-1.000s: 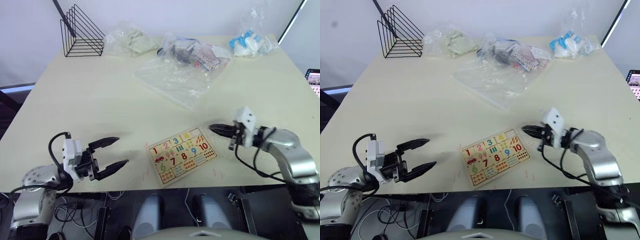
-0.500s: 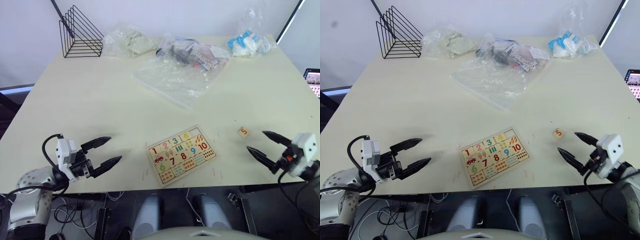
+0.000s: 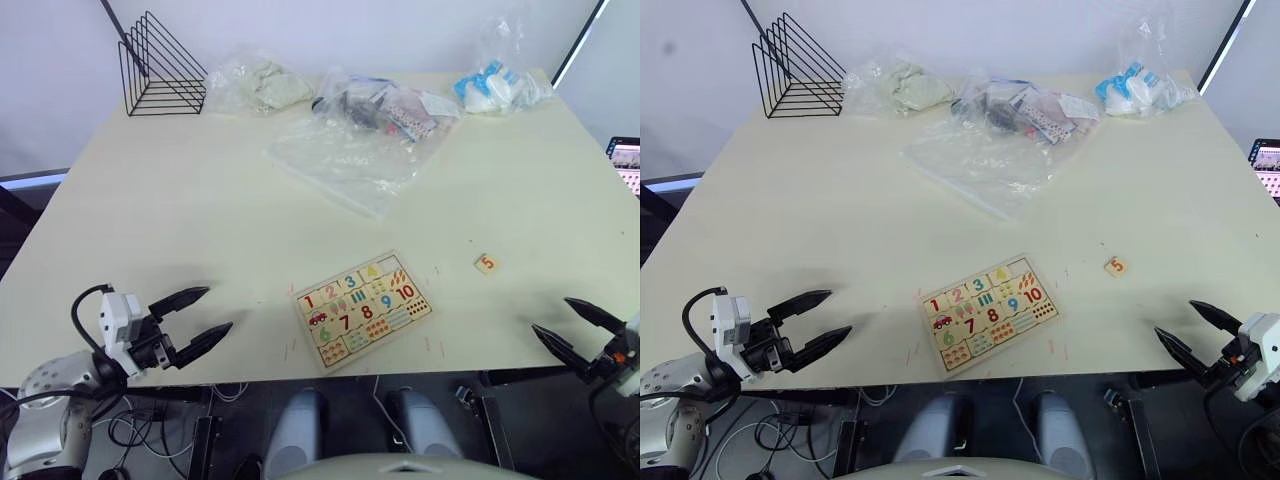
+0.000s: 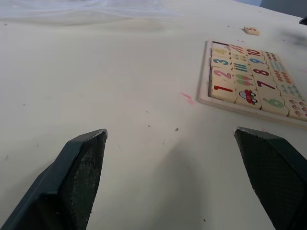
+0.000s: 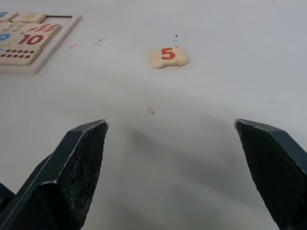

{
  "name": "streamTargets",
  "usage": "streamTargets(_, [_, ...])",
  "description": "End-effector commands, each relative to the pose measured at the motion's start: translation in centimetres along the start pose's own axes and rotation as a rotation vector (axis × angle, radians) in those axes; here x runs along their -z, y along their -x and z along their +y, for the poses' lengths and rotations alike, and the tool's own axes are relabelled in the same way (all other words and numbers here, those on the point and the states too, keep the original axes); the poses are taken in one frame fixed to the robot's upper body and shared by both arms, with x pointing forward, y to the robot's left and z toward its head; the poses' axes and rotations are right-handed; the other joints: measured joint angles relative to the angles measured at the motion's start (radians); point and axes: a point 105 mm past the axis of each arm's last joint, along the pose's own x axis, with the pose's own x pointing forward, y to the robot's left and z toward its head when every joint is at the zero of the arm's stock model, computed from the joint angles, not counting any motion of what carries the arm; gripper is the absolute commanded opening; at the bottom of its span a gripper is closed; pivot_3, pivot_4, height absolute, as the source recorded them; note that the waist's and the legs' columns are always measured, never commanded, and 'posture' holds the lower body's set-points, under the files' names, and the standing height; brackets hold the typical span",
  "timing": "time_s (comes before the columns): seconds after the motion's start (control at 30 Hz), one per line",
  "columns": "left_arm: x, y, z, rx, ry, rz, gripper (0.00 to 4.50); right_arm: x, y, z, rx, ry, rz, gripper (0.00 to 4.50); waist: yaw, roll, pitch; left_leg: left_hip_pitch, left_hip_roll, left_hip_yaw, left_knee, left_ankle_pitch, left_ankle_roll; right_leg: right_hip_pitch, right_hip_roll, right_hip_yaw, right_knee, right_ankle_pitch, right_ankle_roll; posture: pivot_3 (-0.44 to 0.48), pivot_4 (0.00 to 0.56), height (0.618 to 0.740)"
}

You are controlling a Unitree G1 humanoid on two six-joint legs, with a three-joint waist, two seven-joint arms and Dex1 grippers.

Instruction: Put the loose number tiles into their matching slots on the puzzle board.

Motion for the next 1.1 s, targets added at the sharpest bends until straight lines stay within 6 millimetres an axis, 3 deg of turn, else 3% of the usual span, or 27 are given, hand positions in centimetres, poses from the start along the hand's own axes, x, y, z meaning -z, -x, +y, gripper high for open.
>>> streamTargets(0.03, [-1.0, 0.4, 0.2, -0.024, -0.054, -0.016, 4.50, -1.2, 0.2, -0.6, 0.021, 0.047, -0.033, 4.43, 0.000, 0.000, 0.000, 0.000, 0.000, 0.000, 0.000, 0.000, 0.000, 0.000, 0.000, 0.000, 0.000, 0.000, 0.000, 0.000, 0.150, 0.740])
streamTargets(0.9, [-1.0, 0.4, -0.7, -0.006, -0.068, -0.003, 4.50, -1.4, -0.7, -0.5, -0.011, 0.052, -0.032, 4.43, 0.001, 0.000, 0.000, 0.000, 0.000, 0.001, 0.000, 0.000, 0.000, 0.000, 0.000, 0.000, 0.000, 0.000, 0.000, 0.000, 0.150, 0.740])
streamTargets(1.1, [-1.3, 0.1, -0.9, 0.047, -0.093, 0.007, 4.50, -2.5, -1.6, -0.9, -0.007, 0.076, -0.045, 4.43, 0.001, 0.000, 0.000, 0.000, 0.000, 0.001, 0.000, 0.000, 0.000, 0.000, 0.000, 0.000, 0.000, 0.000, 0.000, 0.000, 0.150, 0.740])
